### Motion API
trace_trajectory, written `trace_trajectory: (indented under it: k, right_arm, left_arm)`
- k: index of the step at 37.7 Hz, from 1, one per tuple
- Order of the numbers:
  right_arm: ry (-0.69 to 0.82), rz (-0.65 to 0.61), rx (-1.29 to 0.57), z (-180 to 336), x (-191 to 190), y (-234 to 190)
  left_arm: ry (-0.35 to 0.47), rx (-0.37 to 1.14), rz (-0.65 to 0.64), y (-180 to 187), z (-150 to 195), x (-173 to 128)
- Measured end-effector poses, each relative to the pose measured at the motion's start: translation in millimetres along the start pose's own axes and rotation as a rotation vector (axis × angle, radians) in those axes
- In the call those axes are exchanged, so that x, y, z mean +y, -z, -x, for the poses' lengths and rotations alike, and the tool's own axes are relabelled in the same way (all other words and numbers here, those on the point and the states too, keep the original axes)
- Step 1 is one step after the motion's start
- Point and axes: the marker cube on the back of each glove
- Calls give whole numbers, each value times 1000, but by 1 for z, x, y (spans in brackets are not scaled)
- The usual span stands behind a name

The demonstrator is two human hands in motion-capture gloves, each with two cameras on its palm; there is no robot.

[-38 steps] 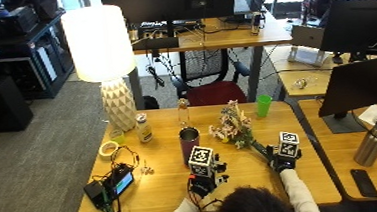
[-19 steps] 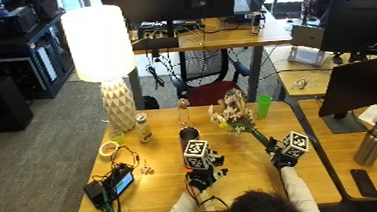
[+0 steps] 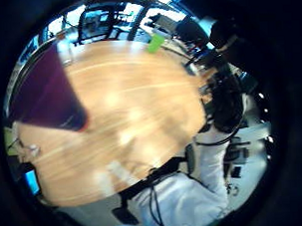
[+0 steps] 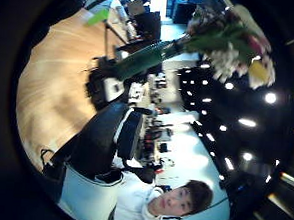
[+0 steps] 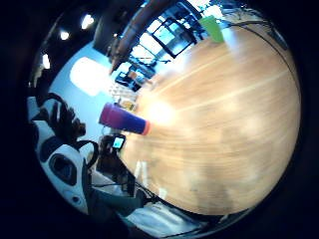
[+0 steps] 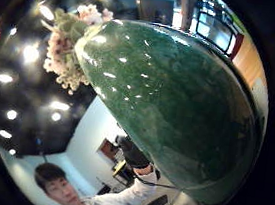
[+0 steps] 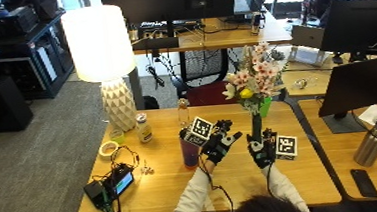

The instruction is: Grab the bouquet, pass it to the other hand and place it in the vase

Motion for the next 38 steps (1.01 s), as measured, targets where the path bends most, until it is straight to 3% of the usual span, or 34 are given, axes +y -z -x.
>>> trace_trajectory:
  k: [1,4,6,11,15,18,25,31,38]
  right_arm:
    - [9,0,-18,0,1,-4]
    - [-251,6,-115,21,18,-20]
    - [-318,7,-167,32,28,-33]
    - [-268,7,-214,45,40,-56]
    - [-210,11,-188,45,49,-72]
    - [-181,6,-177,41,53,-81]
    - [-269,48,-245,52,64,-101]
    - [-241,164,-249,53,69,-107]
    - [-204,269,-280,67,65,-98]
  left_arm:
    - [-9,39,-5,-2,-4,-4]
    - [-51,157,-15,-9,-18,-17]
    - [-94,243,-14,-16,-31,-22]
    - [-133,351,-27,-26,-56,-20]
    - [-123,414,-111,-30,-65,-18]
    - [-109,403,-221,-27,-61,-20]
    - [-110,266,-505,-15,-43,-23]
    - [-140,141,-540,1,-48,-18]
    - [-200,175,-555,45,-81,-22]
